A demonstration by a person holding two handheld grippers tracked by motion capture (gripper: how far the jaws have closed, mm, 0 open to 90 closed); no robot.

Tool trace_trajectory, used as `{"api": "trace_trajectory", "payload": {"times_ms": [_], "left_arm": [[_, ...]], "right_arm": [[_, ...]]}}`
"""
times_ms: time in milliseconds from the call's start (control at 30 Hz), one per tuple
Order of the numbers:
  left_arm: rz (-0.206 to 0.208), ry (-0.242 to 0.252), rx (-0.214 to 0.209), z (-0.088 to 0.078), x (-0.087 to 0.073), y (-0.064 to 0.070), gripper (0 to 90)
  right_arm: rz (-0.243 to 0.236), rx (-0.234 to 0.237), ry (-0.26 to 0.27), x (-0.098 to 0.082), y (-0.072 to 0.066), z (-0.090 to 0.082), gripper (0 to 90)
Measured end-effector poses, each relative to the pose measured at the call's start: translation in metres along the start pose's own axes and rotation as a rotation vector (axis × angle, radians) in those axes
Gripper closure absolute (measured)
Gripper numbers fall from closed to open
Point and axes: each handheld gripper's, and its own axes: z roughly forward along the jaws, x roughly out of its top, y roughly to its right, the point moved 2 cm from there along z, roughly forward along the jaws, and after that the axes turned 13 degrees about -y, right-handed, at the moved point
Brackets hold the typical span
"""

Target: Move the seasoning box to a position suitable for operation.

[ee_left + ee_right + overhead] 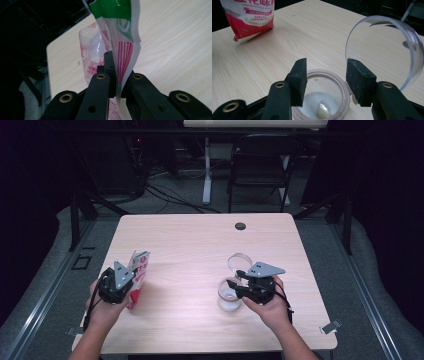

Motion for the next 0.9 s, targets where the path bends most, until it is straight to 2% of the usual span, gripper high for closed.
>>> {"api": "trace_trajectory", "payload": {"times_ms": [67,200,267,367,533,700,900], "left_arm": [[-0.003,-0.006,0.017,0.000,0.006,-0.009,90.0],[-0.025,-0.005,0.014,-0.001,0.014,-0.024,90.0],[-0.040,0.004,0.002,-0.002,0.019,-0.028,90.0],[-0.029,0.018,-0.005,-0.006,0.028,-0.029,90.0],[0.019,0.043,-0.026,-0.012,0.047,-0.018,90.0],[0.060,0.079,-0.082,-0.014,0.067,-0.001,90.0],[0.111,0.119,-0.157,-0.014,0.090,0.028,90.0]], "right_arm": [[0.000,0.000,0.000,0.000,0.001,0.000,51.2],[0.006,-0.003,0.002,-0.001,0.002,0.000,51.2],[0.007,-0.003,0.002,-0.001,0.002,-0.001,51.2],[0.008,-0.004,0.008,-0.001,0.003,-0.002,51.2],[0.015,-0.006,0.013,-0.001,0.005,-0.004,51.3],[0.020,-0.010,0.020,-0.002,0.005,-0.006,51.4],[0.029,-0.020,0.026,-0.004,0.008,-0.010,51.4]]}}
